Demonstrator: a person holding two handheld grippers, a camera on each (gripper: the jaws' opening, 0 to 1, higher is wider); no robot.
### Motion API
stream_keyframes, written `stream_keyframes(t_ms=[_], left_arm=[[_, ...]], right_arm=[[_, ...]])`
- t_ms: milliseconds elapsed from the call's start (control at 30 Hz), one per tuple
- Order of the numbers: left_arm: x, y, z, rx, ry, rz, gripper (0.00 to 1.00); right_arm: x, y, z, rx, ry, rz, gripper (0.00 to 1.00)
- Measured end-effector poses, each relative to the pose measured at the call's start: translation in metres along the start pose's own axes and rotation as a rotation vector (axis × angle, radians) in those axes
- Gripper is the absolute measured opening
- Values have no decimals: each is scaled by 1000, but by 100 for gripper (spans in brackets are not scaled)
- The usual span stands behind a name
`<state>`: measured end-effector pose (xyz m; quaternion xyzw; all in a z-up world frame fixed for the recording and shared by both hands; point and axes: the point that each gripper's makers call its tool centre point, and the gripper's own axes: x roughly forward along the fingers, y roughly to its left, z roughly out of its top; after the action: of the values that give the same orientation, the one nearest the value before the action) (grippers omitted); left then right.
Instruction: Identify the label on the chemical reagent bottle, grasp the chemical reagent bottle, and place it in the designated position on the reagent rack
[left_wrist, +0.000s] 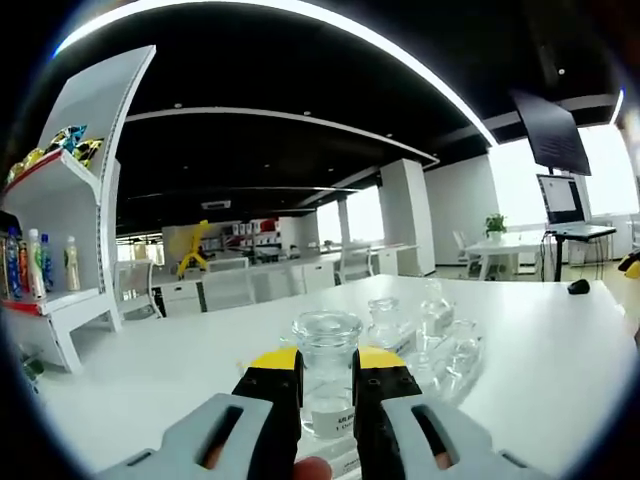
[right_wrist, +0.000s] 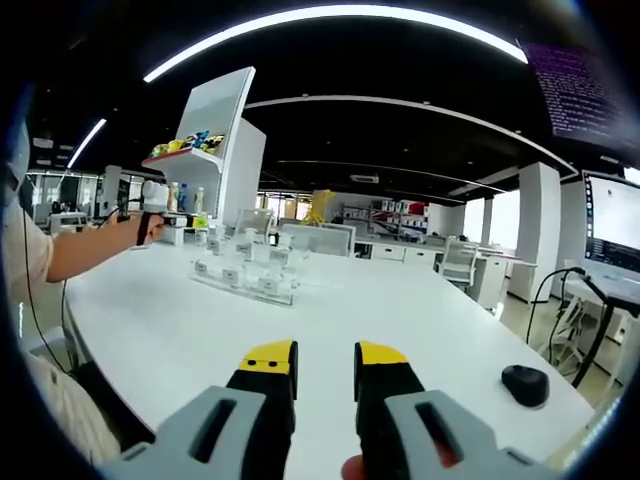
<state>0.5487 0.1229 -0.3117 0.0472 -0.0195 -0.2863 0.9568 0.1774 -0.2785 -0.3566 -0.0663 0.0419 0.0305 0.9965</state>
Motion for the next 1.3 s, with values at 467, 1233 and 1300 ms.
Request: stream_keyframes(t_ms=[467,1233,1300], left_arm=[[7,0,-24,-10,9,13,18],[8,-2,-49,-34,33,17,18],[7,-1,-52,-36,36,18,18]], right_arm=[[0,-1,-2,3,6,-4,22],[0,-1,-3,3,9,-7,22],[0,0,-2,1,8,-6,22]])
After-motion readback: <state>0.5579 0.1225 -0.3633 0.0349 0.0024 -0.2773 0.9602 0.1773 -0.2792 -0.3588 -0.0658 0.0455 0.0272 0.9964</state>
